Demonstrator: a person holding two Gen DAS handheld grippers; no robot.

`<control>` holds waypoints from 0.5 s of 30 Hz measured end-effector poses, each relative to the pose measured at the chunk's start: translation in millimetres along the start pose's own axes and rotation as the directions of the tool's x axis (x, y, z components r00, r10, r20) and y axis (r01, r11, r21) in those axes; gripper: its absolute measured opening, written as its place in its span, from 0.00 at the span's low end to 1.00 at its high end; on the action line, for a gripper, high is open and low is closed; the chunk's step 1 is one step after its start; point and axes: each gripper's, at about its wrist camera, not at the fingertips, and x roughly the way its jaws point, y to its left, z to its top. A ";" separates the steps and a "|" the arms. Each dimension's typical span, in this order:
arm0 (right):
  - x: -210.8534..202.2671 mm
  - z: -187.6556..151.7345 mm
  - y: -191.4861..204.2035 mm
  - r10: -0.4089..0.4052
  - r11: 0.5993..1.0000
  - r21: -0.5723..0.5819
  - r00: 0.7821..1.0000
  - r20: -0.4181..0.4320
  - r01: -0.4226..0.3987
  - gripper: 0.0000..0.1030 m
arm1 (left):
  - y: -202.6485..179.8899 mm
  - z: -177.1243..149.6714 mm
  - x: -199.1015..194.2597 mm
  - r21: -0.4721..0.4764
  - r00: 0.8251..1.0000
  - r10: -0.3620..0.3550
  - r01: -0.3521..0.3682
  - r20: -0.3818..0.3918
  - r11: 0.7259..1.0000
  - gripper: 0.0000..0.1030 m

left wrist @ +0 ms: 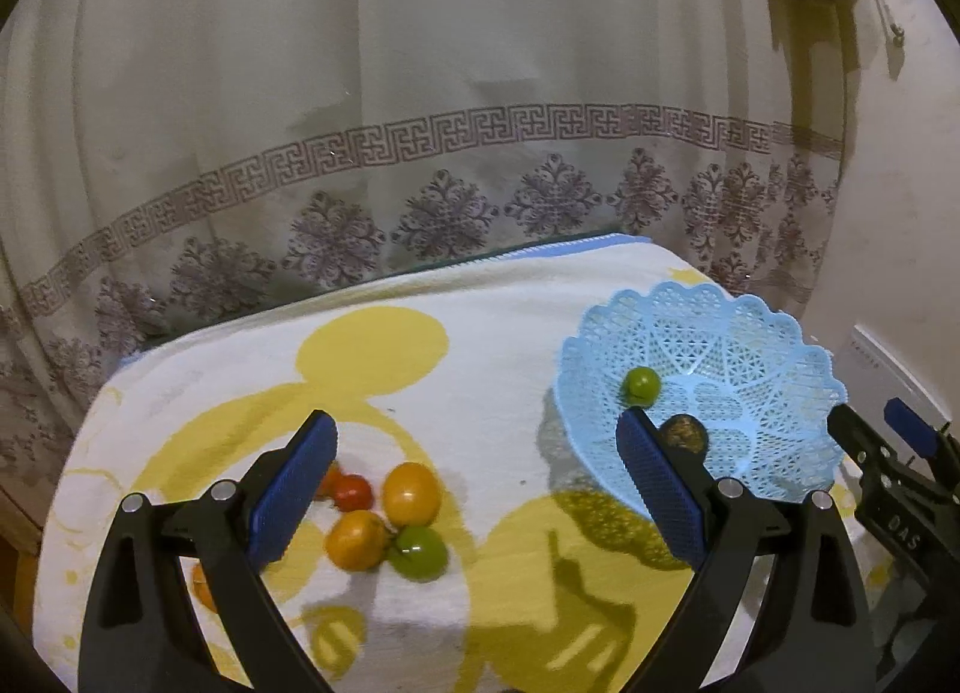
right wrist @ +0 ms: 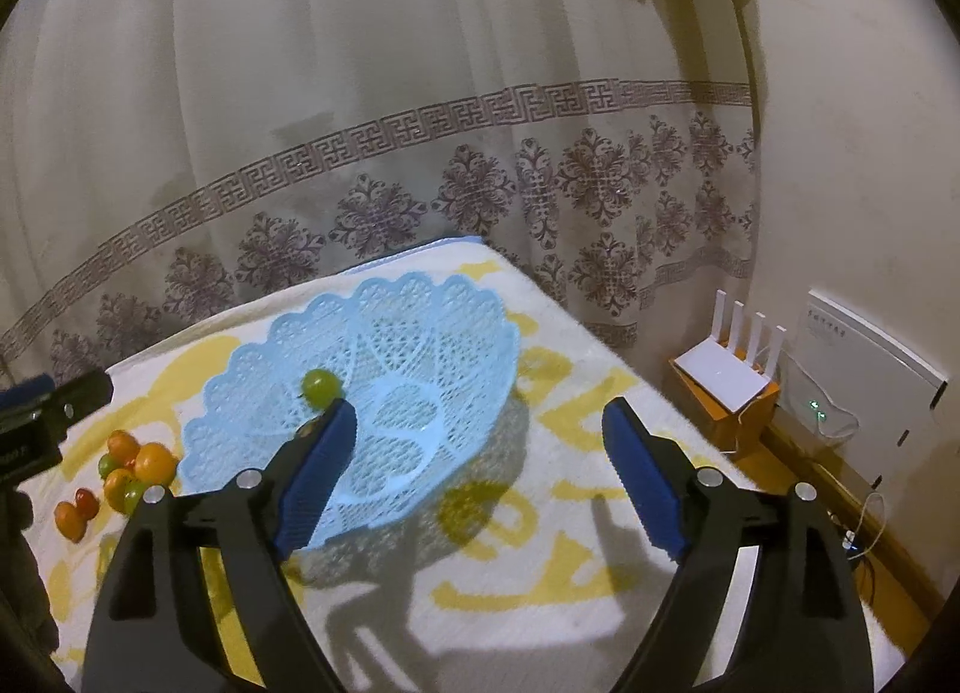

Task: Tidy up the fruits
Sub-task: 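Move both open tools back toward the tomato cluster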

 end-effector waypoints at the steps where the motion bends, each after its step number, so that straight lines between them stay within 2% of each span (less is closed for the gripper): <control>1: -0.9 -0.9 2.4 0.005 1.000 -0.002 1.000 -0.003 -0.005 0.83 | 2.0 -0.6 -2.9 0.002 1.000 0.008 -0.008 0.005 1.000 0.91; 15: -16.6 -10.6 56.1 0.080 0.994 -0.068 0.996 -0.028 -0.082 0.87 | 39.8 -12.3 -25.7 -0.024 0.998 0.069 -0.068 0.017 0.997 0.91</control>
